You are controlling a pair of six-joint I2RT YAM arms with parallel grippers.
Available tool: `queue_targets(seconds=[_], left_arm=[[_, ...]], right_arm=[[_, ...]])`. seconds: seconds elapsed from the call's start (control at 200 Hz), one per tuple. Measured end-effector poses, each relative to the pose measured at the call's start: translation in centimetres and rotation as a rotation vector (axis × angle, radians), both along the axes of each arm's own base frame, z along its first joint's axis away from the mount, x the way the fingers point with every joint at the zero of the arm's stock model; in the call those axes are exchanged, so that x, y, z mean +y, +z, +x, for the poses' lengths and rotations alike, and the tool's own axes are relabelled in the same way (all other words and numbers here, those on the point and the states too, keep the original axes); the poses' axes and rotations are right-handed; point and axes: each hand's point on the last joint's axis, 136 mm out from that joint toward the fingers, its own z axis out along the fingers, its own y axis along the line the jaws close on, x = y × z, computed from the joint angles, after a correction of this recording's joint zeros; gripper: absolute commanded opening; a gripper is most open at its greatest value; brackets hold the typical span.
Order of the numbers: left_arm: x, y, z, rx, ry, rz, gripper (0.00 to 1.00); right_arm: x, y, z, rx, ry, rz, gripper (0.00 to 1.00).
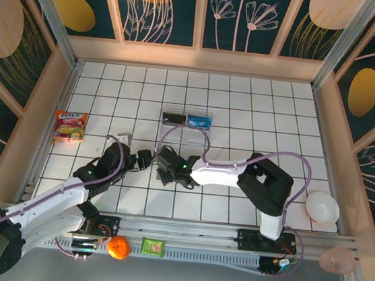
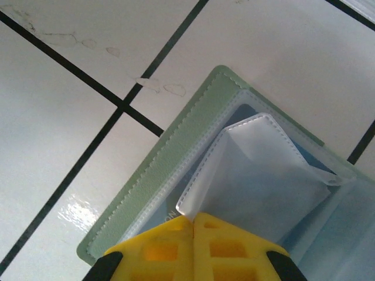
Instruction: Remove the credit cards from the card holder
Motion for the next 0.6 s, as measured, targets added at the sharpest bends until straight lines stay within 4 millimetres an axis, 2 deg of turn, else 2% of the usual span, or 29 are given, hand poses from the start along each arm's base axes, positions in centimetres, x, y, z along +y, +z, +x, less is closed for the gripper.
queue_targets(seconds=[0.265,0.475,0.601], left_arm=[[-2.4,-1.2,-0.4,0.041,-0.096,-0.078,0.56],[-4.1,-2.8,-0.9,0.096,-0.152,-0.140,0.36],[-5.0,-3.1,-0.9,0.108,-0.184,-0.165,0.26]], right_arm=[[-1.9,1.0,-0.5,0.022,0.010,0.130,0.00],[-2.2,1.9,-0.6,0.029,0.015,0.236,0.00],[-2.4,2.2,-0.8,0.034,0.008,0.280,0.00]])
